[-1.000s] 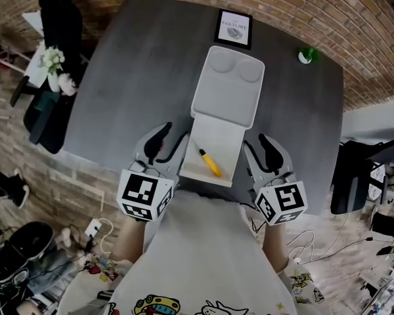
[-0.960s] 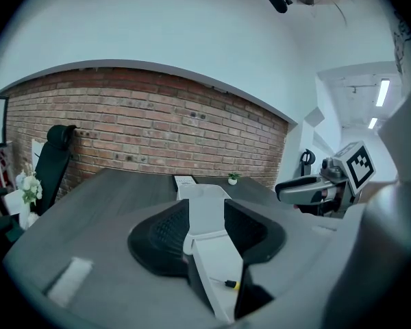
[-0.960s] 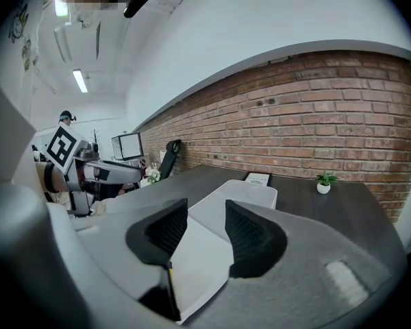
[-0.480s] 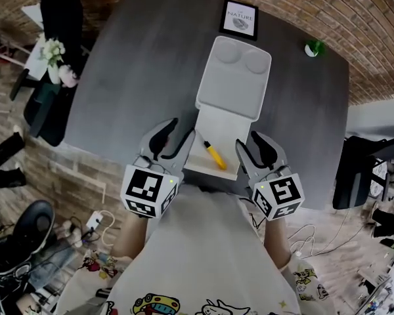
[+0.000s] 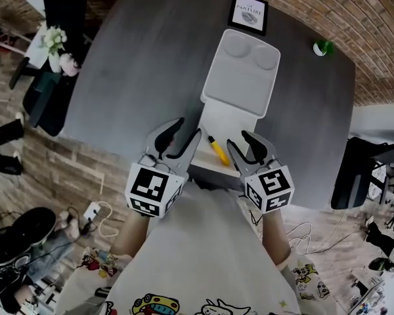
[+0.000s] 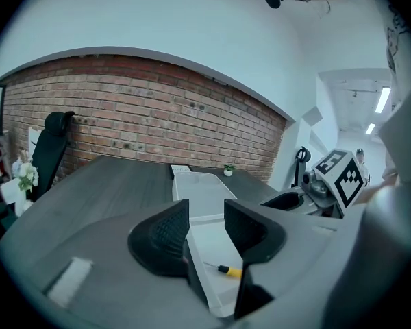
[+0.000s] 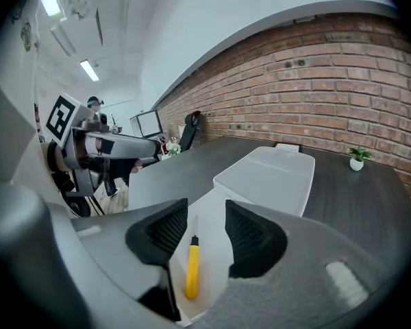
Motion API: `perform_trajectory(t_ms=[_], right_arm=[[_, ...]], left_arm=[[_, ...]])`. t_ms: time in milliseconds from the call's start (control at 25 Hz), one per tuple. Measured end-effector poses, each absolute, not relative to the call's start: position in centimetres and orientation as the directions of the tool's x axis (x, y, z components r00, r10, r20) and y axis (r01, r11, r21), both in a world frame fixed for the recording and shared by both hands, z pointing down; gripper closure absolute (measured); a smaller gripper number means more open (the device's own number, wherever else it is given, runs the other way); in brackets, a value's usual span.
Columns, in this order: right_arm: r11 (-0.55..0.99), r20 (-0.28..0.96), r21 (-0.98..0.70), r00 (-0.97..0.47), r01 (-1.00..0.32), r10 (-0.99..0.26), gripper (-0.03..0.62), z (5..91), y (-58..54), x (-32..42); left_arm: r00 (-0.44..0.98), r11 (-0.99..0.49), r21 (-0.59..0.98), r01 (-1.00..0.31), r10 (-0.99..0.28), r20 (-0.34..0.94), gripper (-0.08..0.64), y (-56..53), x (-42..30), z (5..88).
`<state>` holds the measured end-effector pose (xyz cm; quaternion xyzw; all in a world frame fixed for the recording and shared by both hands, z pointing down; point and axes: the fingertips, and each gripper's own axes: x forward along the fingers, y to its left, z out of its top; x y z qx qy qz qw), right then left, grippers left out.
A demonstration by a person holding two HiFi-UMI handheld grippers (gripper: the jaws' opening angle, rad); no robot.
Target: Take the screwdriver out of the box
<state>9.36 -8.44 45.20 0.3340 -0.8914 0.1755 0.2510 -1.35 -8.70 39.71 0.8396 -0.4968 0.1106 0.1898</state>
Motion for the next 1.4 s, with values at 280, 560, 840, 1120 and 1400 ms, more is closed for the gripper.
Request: perform_trajectory(t_ms=[280, 560, 840, 1120, 1400], right_arm=[[0.763, 0.626, -0.133, -0.650, -0.633, -0.431, 0.425, 47.3, -8.3, 7.6], [0.817, 0.709, -0.090, -0.613, -0.569, -0.349, 0.419, 49.9, -7.9, 6.2], [0.858, 0.788, -0.071, -0.557, -0.508, -0.264, 0.413, 52.1, -7.2, 5.5], [0.892, 0.856, -0.076, -0.487, -0.445, -0.171, 0.410, 54.2, -5.9, 5.3], [0.916, 0.902, -0.064, -0.416, -0.396, -0.116, 0.408, 56.0, -5.6, 5.5]], left_arm=[[0.478, -0.423, 0.222, -0.878, -0.792, 0.380, 0.397, -8.7, -1.6, 40.2], [0.459, -0.398, 0.231, -0.888, -0.801, 0.384, 0.397, -8.5, -2.5, 40.6], [0.438, -0.371, 0.237, -0.898, -0.814, 0.382, 0.397, -8.6, -3.4, 40.8], [0.427, -0.355, 0.245, -0.902, -0.820, 0.381, 0.397, -8.3, -3.8, 41.1], [0.428, -0.350, 0.257, -0.901, -0.818, 0.385, 0.397, -8.2, -3.7, 41.5]])
